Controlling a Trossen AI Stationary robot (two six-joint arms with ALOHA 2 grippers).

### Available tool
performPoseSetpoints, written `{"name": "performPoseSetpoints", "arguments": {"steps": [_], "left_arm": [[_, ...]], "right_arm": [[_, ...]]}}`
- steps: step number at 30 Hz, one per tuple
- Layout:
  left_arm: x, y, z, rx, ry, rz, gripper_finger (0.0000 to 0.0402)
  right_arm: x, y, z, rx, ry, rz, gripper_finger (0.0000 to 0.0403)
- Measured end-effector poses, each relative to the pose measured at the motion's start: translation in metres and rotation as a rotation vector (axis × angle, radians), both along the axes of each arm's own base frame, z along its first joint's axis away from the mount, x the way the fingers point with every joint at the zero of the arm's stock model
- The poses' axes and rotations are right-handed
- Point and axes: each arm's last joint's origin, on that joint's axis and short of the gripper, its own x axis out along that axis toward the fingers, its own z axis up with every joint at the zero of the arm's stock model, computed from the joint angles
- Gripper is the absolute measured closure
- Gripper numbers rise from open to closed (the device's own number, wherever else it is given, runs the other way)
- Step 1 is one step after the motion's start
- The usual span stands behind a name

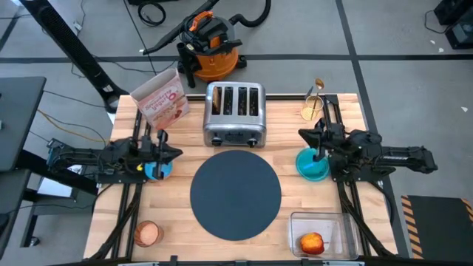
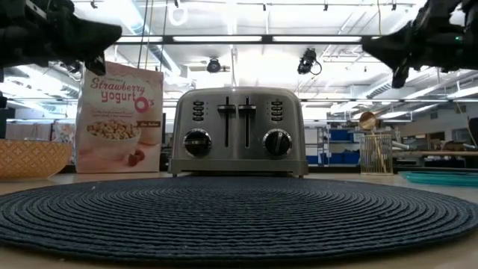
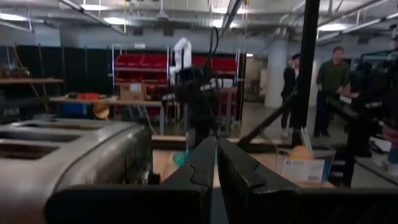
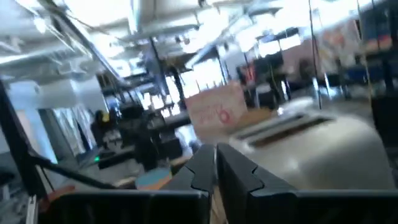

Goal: Arrange a breakfast setting
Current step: Put the blue plate on the bottom left of the blue tablemat

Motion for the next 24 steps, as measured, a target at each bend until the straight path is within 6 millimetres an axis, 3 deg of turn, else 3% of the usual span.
{"name": "performPoseSetpoints", "arguments": {"steps": [7, 15, 20, 24], "left_arm": [[0.001, -0.004, 0.008, 0.006, -0.019, -0.048, 0.0374], [0.006, -0.018, 0.04, 0.041, -0.037, -0.299, 0.0374], [0.003, -0.022, 0.063, -0.036, -0.097, -0.375, 0.0374], [0.001, -0.023, 0.068, -0.058, -0.129, -0.392, 0.0374]], "right_arm": [[0.011, 0.01, 0.029, 0.036, 0.289, 0.188, 0.0397], [0.037, 0.026, 0.072, 0.049, 0.567, 0.324, 0.0396], [0.056, 0.034, 0.087, 0.378, 0.557, 0.358, 0.0393], [0.066, 0.034, 0.084, 0.57, 0.564, 0.335, 0.0392]]}}
